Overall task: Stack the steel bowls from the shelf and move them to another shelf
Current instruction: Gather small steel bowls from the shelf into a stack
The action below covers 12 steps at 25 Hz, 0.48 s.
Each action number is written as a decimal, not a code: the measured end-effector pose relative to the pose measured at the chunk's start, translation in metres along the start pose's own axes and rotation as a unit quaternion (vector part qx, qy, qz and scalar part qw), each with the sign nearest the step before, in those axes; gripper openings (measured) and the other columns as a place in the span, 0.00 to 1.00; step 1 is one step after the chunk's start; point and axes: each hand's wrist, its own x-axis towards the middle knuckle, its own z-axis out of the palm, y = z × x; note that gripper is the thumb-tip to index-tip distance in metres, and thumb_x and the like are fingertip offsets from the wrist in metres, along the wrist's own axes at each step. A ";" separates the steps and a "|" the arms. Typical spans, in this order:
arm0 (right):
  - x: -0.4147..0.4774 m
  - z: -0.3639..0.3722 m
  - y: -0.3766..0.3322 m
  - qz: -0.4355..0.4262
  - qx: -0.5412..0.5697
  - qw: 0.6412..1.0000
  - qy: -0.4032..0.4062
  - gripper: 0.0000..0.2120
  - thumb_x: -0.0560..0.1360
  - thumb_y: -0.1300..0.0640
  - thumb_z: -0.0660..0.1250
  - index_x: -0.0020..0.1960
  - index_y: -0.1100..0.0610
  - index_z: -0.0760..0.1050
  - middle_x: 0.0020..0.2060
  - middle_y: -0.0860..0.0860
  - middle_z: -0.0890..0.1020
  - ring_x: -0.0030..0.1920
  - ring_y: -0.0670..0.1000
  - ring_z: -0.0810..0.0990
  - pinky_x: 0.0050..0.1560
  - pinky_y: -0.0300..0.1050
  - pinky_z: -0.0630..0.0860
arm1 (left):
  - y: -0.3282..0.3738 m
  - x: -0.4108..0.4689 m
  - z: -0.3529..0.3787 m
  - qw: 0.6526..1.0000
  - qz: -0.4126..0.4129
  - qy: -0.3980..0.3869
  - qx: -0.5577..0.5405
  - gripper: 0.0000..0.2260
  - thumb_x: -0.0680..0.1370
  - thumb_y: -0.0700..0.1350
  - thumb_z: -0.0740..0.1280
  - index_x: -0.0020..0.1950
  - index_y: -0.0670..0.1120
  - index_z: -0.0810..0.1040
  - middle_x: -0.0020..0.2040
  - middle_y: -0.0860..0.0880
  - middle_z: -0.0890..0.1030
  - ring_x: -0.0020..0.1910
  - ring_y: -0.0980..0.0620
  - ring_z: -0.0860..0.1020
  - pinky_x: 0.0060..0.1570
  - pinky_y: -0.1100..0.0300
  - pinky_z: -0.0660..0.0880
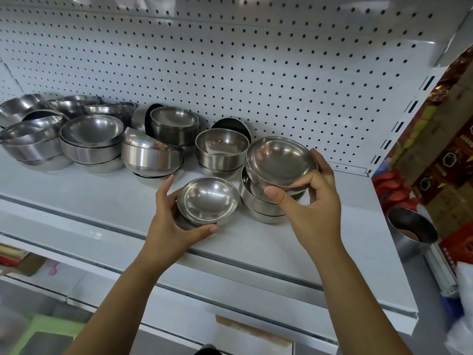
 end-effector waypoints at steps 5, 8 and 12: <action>-0.008 0.011 -0.018 -0.038 0.055 0.997 -0.025 0.16 0.63 0.42 0.81 0.40 0.46 0.77 0.76 0.46 0.71 0.78 0.44 0.68 0.69 0.56 0.76 | 0.004 0.000 -0.005 1.000 -0.013 0.006 -0.015 0.56 0.59 0.47 0.84 0.79 0.61 0.55 0.66 0.56 0.78 0.64 0.60 0.78 0.62 0.65 0.76; -0.017 0.022 -0.029 -0.059 0.076 0.993 -0.060 0.18 0.62 0.41 0.82 0.42 0.45 0.77 0.77 0.45 0.70 0.78 0.46 0.69 0.68 0.51 0.77 | 0.006 -0.002 -0.015 0.999 -0.028 -0.007 -0.017 0.56 0.58 0.49 0.84 0.78 0.62 0.57 0.64 0.58 0.78 0.63 0.58 0.79 0.62 0.60 0.77; -0.028 0.050 -0.040 -0.049 0.104 0.989 -0.098 0.22 0.63 0.37 0.82 0.51 0.40 0.78 0.77 0.40 0.69 0.78 0.45 0.69 0.71 0.51 0.76 | 0.003 -0.004 -0.041 0.999 -0.048 -0.025 0.002 0.55 0.57 0.51 0.85 0.77 0.61 0.58 0.64 0.60 0.78 0.62 0.58 0.80 0.58 0.64 0.79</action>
